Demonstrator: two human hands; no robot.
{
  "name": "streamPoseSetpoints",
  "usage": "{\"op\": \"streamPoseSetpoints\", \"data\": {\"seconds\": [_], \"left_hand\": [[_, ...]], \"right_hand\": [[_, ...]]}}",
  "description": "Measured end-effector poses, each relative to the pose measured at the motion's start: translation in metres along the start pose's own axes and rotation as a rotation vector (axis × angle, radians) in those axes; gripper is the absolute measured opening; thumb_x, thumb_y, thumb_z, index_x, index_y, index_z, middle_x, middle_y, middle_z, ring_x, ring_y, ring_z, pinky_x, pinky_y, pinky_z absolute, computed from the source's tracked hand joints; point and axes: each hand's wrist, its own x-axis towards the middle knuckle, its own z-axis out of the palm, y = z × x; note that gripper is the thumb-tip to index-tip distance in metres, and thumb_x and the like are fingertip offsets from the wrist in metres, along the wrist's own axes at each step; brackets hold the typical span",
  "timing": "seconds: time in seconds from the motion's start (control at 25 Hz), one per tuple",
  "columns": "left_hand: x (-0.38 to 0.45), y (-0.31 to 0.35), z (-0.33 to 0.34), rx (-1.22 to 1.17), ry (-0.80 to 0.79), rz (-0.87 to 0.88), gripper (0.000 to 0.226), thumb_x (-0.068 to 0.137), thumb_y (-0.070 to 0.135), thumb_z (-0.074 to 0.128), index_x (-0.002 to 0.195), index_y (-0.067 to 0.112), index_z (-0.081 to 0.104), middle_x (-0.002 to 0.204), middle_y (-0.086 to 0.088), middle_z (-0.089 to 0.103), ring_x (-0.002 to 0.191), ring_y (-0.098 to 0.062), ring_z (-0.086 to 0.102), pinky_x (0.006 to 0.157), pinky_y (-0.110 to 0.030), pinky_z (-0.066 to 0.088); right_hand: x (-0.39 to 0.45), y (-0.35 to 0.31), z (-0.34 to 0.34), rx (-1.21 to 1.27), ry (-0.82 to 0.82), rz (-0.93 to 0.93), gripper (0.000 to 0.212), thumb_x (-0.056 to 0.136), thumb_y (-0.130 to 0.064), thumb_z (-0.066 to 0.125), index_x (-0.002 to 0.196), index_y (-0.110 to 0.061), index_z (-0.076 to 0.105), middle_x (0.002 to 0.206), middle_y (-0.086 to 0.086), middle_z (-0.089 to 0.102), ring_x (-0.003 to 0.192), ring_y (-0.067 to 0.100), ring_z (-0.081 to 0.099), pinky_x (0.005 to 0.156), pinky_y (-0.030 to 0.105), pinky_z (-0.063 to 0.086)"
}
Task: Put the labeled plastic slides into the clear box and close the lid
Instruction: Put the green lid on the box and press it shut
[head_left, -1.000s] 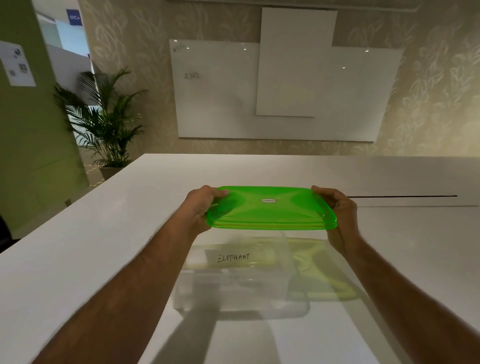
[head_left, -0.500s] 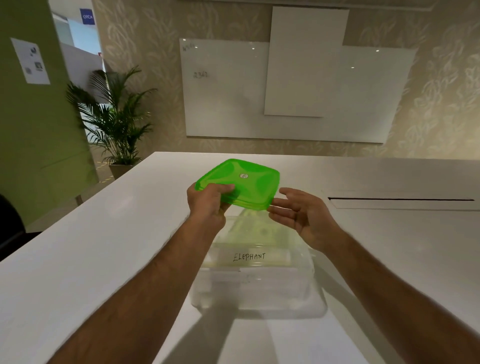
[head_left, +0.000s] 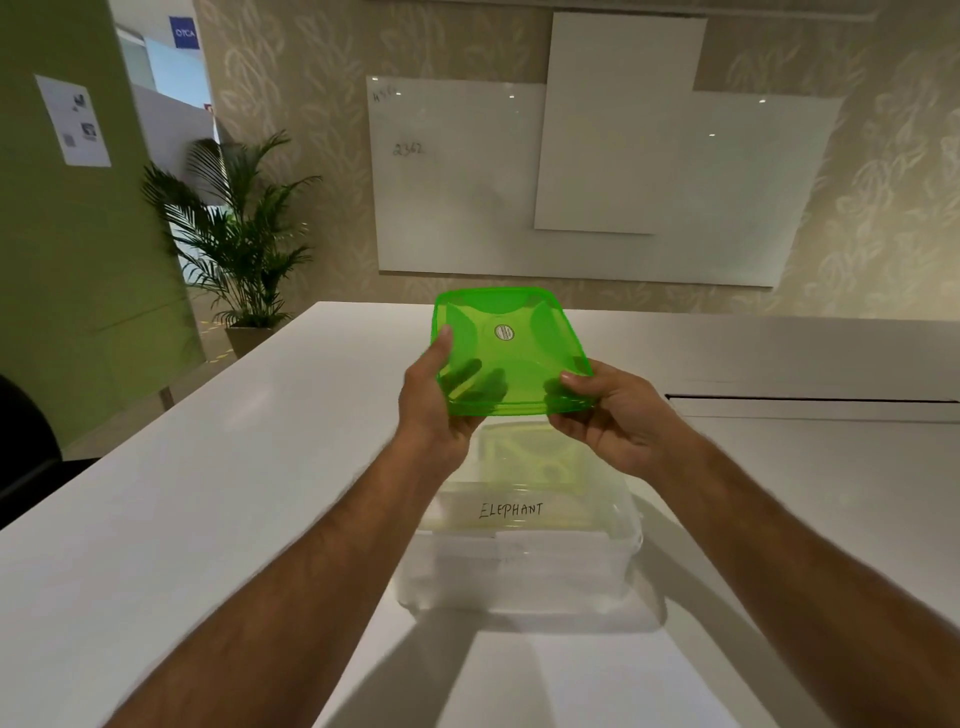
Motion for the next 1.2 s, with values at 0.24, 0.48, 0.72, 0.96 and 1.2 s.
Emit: {"op": "streamPoseSetpoints", "data": {"seconds": [0.24, 0.48, 0.72, 0.96, 1.2], "left_hand": [[0.017, 0.030, -0.040, -0.019, -0.058, -0.057, 0.091, 0.080, 0.080, 0.047, 0.122, 0.000, 0.064, 0.116, -0.022, 0.070, 0.095, -0.034, 0.072, 0.080, -0.043, 0.061], [0.026, 0.039, -0.068, 0.243, -0.071, -0.156, 0.076, 0.081, 0.073, 0.053, 0.098, 0.001, 0.071, 0.085, -0.014, 0.066, 0.075, -0.027, 0.058, 0.079, -0.035, 0.047], [0.023, 0.035, -0.058, 0.524, -0.020, -0.071, 0.037, 0.087, 0.018, 0.066, 0.117, -0.004, 0.065, 0.099, -0.021, 0.058, 0.083, -0.030, 0.053, 0.074, -0.039, 0.044], [0.019, 0.030, -0.057, 0.896, 0.117, 0.170, 0.015, 0.085, 0.025, 0.068, 0.089, 0.012, 0.075, 0.063, -0.013, 0.063, 0.052, -0.022, 0.054, 0.052, -0.029, 0.041], [0.018, 0.037, -0.067, 1.147, 0.165, 0.341, 0.043, 0.090, 0.031, 0.066, 0.080, -0.011, 0.065, 0.050, -0.017, 0.046, 0.028, -0.015, 0.033, 0.035, -0.017, 0.023]], "right_hand": [[-0.004, -0.018, -0.027, -0.059, -0.016, 0.086, 0.026, 0.084, 0.000, 0.052, 0.106, -0.003, 0.066, 0.075, 0.010, 0.070, 0.057, 0.017, 0.056, 0.052, 0.023, 0.049], [-0.001, -0.023, -0.046, -0.117, 0.097, 0.108, 0.019, 0.089, -0.002, 0.053, 0.095, 0.002, 0.071, 0.086, 0.015, 0.070, 0.066, 0.022, 0.069, 0.052, 0.028, 0.057], [0.006, -0.013, -0.045, -0.016, 0.189, 0.041, 0.029, 0.091, -0.011, 0.060, 0.115, 0.004, 0.061, 0.108, 0.021, 0.066, 0.101, 0.035, 0.064, 0.095, 0.047, 0.051], [0.005, -0.001, -0.043, -0.104, 0.082, -0.104, 0.017, 0.091, -0.008, 0.049, 0.101, -0.002, 0.062, 0.087, 0.015, 0.063, 0.072, 0.027, 0.064, 0.068, 0.034, 0.057], [0.007, 0.007, -0.042, -0.342, 0.117, -0.029, 0.027, 0.092, 0.006, 0.045, 0.115, 0.006, 0.059, 0.101, 0.022, 0.067, 0.083, 0.033, 0.067, 0.074, 0.041, 0.058]]}}
